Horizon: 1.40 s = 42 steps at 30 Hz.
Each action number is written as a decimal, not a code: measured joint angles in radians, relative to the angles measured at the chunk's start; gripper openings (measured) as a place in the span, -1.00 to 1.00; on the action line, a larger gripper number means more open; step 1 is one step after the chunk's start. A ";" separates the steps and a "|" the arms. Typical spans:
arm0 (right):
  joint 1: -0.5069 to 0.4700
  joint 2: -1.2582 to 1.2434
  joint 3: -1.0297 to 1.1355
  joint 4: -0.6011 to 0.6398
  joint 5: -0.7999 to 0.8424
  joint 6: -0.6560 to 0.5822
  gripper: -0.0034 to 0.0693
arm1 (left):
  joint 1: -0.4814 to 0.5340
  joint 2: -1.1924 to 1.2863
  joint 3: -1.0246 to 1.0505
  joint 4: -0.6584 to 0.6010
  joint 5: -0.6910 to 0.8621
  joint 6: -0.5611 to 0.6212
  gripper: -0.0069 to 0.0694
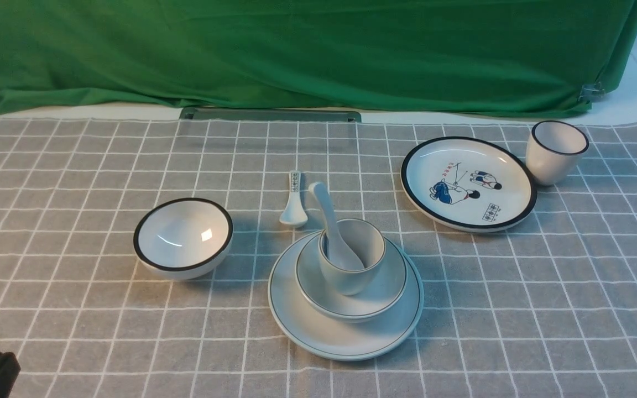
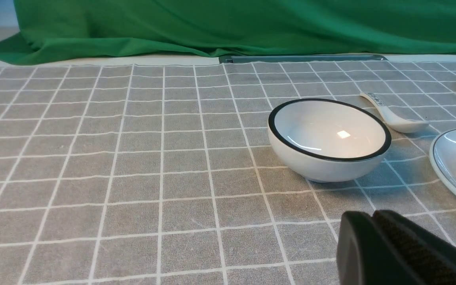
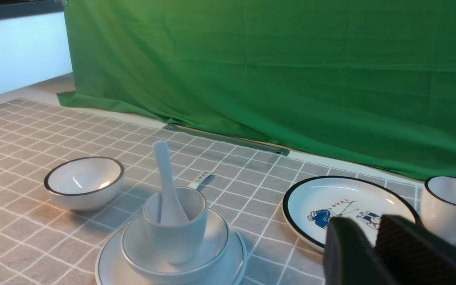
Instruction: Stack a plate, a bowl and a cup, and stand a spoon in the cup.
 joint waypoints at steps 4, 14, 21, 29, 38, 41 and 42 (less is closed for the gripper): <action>0.000 0.000 0.000 0.000 0.000 0.000 -0.45 | 0.000 0.000 0.000 0.000 0.000 0.000 -0.78; 0.000 0.000 0.000 0.000 0.000 -0.018 -0.39 | 0.000 0.000 0.000 0.000 0.001 0.000 -0.77; 0.000 0.000 0.001 0.000 0.000 -0.023 -0.36 | 0.000 0.000 0.000 0.000 0.001 0.000 -0.77; 0.000 0.000 0.003 -0.119 -0.004 0.096 -0.31 | 0.000 0.000 0.000 0.000 0.001 0.000 -0.77; 0.000 0.000 0.004 -0.159 -0.004 0.112 -0.30 | 0.000 0.000 0.000 0.000 0.001 0.000 -0.77; -0.040 -0.020 0.022 -0.160 -0.005 0.075 -0.28 | 0.000 0.000 0.000 0.000 0.001 0.000 -0.77; -0.067 -0.026 0.031 -0.161 -0.007 0.068 -0.28 | 0.000 0.000 0.000 0.000 0.001 0.000 -0.77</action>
